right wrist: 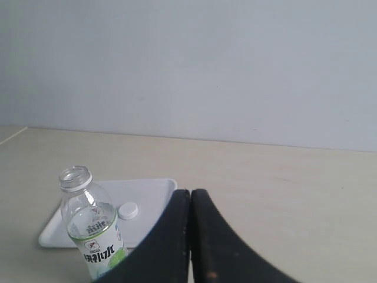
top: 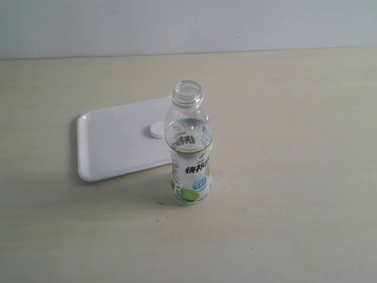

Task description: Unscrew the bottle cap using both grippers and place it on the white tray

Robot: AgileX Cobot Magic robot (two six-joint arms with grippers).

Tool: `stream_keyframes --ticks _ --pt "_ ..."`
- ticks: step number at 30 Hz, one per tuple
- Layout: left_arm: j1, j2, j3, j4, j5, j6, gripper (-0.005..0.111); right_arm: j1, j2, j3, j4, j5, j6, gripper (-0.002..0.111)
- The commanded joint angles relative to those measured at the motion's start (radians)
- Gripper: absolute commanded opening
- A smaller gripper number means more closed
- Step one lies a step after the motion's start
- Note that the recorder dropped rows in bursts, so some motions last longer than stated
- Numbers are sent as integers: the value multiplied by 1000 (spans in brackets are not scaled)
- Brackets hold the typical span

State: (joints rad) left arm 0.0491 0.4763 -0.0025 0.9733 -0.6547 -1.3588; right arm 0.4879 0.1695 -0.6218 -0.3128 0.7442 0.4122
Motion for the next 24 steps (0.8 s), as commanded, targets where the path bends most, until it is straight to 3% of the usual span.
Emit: stream_keyframes --ticks 1,5,9,20,22,24 --pt "-131 -173 2 -10 304 -46 0 1 -6 9 -2 -12 1 0" --pt "-254 -379 2 4 461 -67 0 1 -6 9 -2 -12 1 0" --pt "-323 -476 2 4 513 -67 0 1 -6 9 -2 -12 1 0" --pt "-328 -446 2 -46 569 -58 0 1 -6 9 -4 -14 1 0" --pt "-328 -446 2 -46 569 6 0 1 -6 9 -4 -14 1 0" --pt "-328 -449 2 -187 585 326 0 1 -6 9 -4 -14 1 0"
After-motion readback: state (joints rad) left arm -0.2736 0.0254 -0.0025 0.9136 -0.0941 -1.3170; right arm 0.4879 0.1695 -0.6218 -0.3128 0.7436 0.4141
